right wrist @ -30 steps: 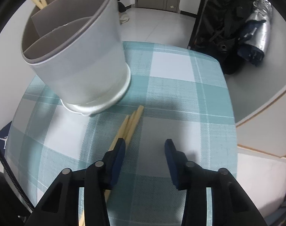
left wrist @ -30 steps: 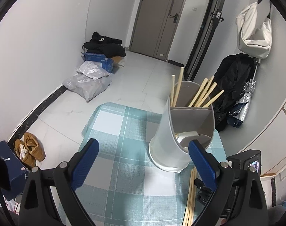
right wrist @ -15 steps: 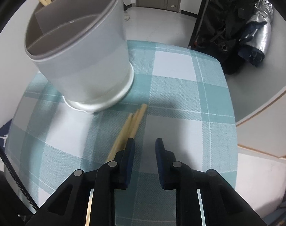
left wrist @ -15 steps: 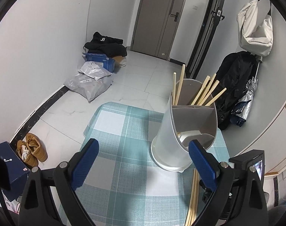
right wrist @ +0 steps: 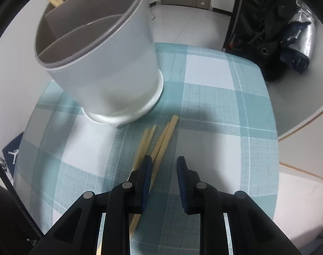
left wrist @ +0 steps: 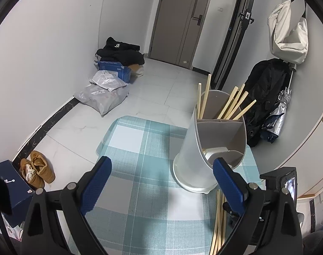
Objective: Organize utensils
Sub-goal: 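Lower the right gripper onto the bundle and grasp one chopstick, then grasp another chopstick with the left gripper while the right gripper holds its chopstick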
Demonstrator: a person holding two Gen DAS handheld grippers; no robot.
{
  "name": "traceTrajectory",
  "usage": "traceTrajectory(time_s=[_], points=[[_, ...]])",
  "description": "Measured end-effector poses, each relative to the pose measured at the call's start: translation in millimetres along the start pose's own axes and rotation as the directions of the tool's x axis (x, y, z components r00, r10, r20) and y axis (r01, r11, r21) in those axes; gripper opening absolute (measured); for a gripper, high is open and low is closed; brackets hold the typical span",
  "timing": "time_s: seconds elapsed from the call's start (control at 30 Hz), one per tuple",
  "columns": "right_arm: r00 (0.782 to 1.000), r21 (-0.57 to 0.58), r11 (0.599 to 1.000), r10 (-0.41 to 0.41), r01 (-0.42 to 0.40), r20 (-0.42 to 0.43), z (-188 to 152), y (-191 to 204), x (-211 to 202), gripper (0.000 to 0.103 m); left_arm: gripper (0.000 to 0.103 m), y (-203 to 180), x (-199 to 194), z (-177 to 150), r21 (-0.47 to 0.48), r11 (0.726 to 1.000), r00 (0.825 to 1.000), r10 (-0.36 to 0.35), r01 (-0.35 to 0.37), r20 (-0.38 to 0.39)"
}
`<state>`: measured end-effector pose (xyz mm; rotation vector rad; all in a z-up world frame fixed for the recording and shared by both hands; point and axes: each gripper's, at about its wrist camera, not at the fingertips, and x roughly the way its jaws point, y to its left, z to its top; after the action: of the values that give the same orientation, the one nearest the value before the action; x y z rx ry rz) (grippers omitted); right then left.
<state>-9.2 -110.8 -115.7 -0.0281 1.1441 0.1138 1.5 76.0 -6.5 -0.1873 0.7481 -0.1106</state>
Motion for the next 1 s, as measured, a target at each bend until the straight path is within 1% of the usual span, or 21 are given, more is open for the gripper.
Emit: traceTrajectory(time_s=[0.1,0.3,0.37,0.4,0.5,0.57,0.67,0.8,0.87,0.97,1.0], points=[[1.0,0.041,0.999,0.009,-0.009,-0.007,-2,-9,-1,0.021,0.094,1,-2,0,-0.001,1.0,1.0,0.001,-0.001,0.01],[0.999,0.011,0.999,-0.033,0.034,-0.02,1,-6,1,0.021,0.094,4,-1,2,-0.02,1.0,1.0,0.001,-0.001,0.003],[0.998,-0.014,0.998,-0.057,0.057,-0.024,4,-2,2,0.017,0.094,4,1,1,-0.018,1.0,1.0,0.007,-0.007,-0.001],[0.998,-0.028,0.998,-0.062,0.062,-0.024,5,0,3,0.01,0.094,4,2,1,-0.015,1.0,1.0,0.009,-0.009,-0.004],[0.998,-0.058,0.998,-0.042,0.039,-0.043,3,-1,0,0.005,0.094,5,2,-1,-0.01,1.0,1.0,0.013,-0.013,-0.011],[0.998,-0.06,0.998,-0.029,0.026,-0.058,-3,-7,-4,0.005,0.094,5,2,-2,-0.011,1.0,1.0,0.007,-0.007,-0.016],[0.996,-0.074,0.997,0.024,-0.031,-0.09,-20,-12,-12,0.005,0.094,4,1,-2,-0.006,1.0,1.0,0.005,-0.005,-0.019],[0.994,-0.103,0.993,0.042,-0.052,-0.099,-35,-8,-18,0.005,0.094,-1,3,-4,0.019,1.0,1.0,0.001,-0.001,-0.024],[0.995,-0.113,0.993,0.033,-0.044,-0.092,-32,-5,-17,0.006,0.094,-3,4,-6,0.036,0.999,1.0,0.008,-0.007,-0.026],[0.996,-0.122,0.991,0.049,-0.058,-0.079,-22,-4,-13,0.013,0.094,-8,5,-11,0.066,0.998,0.999,0.026,-0.023,-0.034],[0.996,-0.131,0.99,0.049,-0.058,-0.072,-20,-3,-11,0.013,0.094,-8,5,-12,0.072,0.997,0.999,0.032,-0.03,-0.032]])
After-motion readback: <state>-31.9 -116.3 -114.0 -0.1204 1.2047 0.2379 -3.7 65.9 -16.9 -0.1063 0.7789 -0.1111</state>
